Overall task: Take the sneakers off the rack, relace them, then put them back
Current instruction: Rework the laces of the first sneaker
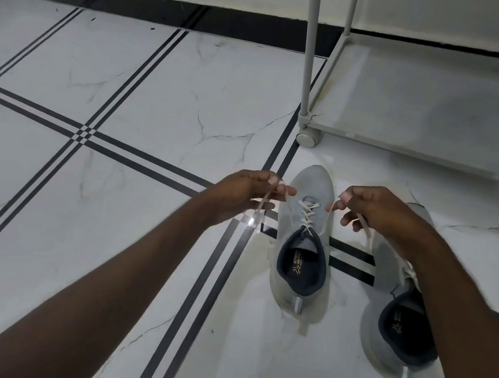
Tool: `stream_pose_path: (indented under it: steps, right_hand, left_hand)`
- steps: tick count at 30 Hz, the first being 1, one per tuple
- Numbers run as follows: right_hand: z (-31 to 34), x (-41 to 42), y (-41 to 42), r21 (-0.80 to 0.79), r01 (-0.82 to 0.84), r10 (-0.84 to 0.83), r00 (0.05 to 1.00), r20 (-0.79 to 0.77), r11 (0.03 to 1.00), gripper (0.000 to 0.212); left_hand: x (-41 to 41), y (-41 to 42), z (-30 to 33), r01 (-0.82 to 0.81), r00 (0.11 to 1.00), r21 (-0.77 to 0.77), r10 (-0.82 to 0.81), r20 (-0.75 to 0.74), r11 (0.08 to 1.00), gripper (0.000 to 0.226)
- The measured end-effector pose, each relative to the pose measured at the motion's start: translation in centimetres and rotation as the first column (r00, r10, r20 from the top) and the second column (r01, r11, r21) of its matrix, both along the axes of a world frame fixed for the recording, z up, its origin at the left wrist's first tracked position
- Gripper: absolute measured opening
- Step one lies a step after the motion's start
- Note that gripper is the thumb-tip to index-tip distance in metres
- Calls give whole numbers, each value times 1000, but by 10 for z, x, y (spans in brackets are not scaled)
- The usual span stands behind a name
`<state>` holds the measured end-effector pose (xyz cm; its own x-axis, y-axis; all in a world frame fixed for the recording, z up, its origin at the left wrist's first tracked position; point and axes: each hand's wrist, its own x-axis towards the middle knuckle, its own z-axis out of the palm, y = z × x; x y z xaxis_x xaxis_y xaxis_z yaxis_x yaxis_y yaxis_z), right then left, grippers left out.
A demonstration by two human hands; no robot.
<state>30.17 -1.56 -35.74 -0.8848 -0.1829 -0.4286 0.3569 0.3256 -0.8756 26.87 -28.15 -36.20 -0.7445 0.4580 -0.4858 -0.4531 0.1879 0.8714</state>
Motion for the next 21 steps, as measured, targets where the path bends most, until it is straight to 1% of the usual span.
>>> stream_pose_path:
  steps: [2,4,7,9,10,12,14,15,16,17,18,19,21]
  right_hand:
    - [-10,2,-3,-83,19,-19,1000,-6,996,25]
    - [-20,4,-7,-112,66,-67,998,-11,992,22]
    - [-33,6,-12,-99,153,-156,988,-22,983,20]
    - [-36,6,-11,-60,197,-200,979,-51,979,19]
    - [-36,6,-11,-32,215,-217,974,-71,976,19]
    - [-35,4,-12,10,234,-231,967,-103,972,16]
    - [-35,1,-15,80,225,-210,965,-157,971,10]
    - [-34,-1,-17,154,220,-185,959,-216,963,8]
    - [-34,-3,-18,245,228,-152,944,-293,942,8]
    - [-33,-5,-19,333,252,-120,921,-369,909,9]
    - [-29,-6,-19,391,281,-96,898,-429,876,9]
    - [-25,-8,-19,414,300,-89,885,-457,859,8]
    - [-15,-10,-20,419,296,-87,889,-450,858,5]
  left_hand:
    - [1,13,-6,5,1000,45,-6,14,999,21]
    - [3,22,-15,-25,1000,25,25,13,999,17]
    - [1,26,-26,-85,996,-50,85,-1,995,22]
    - [-3,23,-28,-116,993,-103,112,-43,988,24]
    - [-5,19,-29,-148,987,-151,136,-90,977,24]
    - [-13,14,-29,-224,954,-318,141,-264,921,20]
    - [-20,15,-31,-293,886,-508,30,-463,810,19]
    - [-22,18,-30,-325,844,-575,-44,-535,751,18]
    - [-24,23,-28,-360,803,-612,-100,-588,705,17]
    - [-26,28,-27,-382,772,-620,-133,-622,686,15]
    - [-27,34,-26,-382,757,-605,-139,-639,698,13]
    - [-27,39,-25,-362,762,-564,-112,-637,742,10]
    - [-24,50,-25,-304,826,-407,26,-563,861,13]
